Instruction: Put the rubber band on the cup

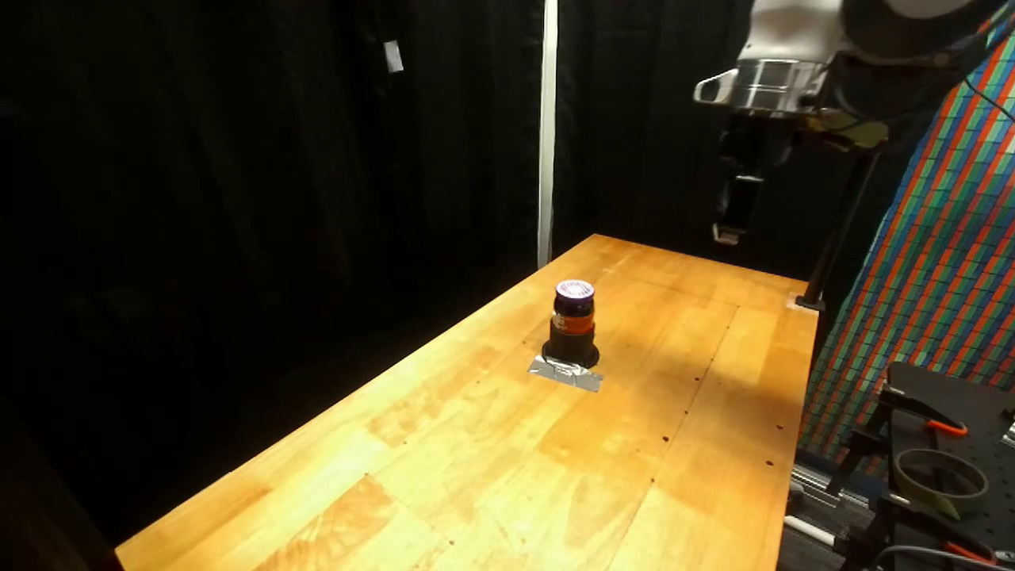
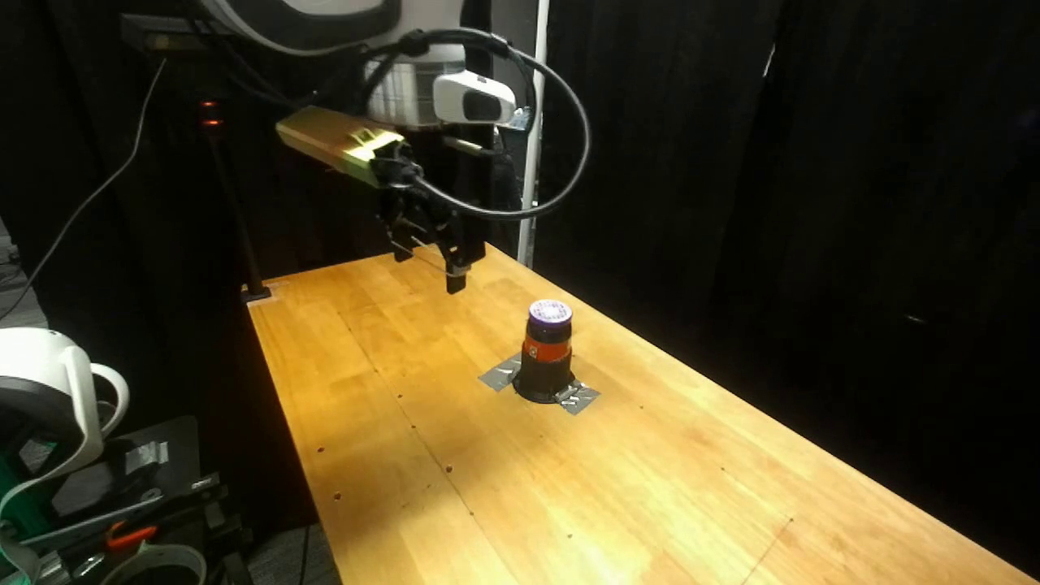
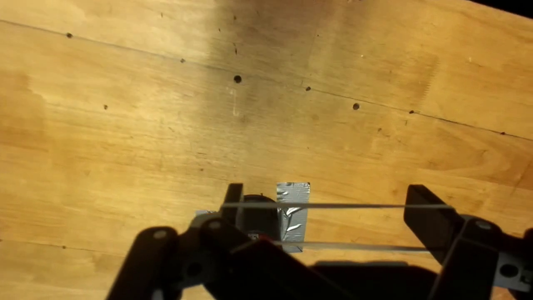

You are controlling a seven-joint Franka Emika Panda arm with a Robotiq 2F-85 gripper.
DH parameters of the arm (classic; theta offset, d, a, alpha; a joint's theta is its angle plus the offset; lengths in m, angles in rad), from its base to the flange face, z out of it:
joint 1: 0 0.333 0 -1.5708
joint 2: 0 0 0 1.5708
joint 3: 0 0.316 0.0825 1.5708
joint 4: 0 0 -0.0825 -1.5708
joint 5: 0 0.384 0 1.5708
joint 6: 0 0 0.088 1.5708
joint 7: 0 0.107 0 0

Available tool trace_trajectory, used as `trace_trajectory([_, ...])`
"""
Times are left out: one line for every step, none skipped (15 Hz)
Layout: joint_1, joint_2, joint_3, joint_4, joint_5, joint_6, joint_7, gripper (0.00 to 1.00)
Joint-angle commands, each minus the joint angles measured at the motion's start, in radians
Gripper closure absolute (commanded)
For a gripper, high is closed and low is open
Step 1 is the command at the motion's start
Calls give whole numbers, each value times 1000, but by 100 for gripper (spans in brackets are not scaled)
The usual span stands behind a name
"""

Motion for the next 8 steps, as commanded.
trace_trajectory([21,256,9,245,26,-15,-54,0])
trace_trajectory([17,314,19,307,26,-25,-61,0])
trace_trajectory([13,372,26,364,8,-26,-50,0])
trace_trajectory([12,433,33,423,-10,-36,-44,0])
trace_trajectory([11,486,37,479,-27,-47,-40,0])
trace_trajectory([11,533,37,535,-47,-63,-29,0])
trace_trajectory([12,584,36,590,-65,-76,-22,0])
trace_trajectory([10,631,33,645,-79,-97,-20,0])
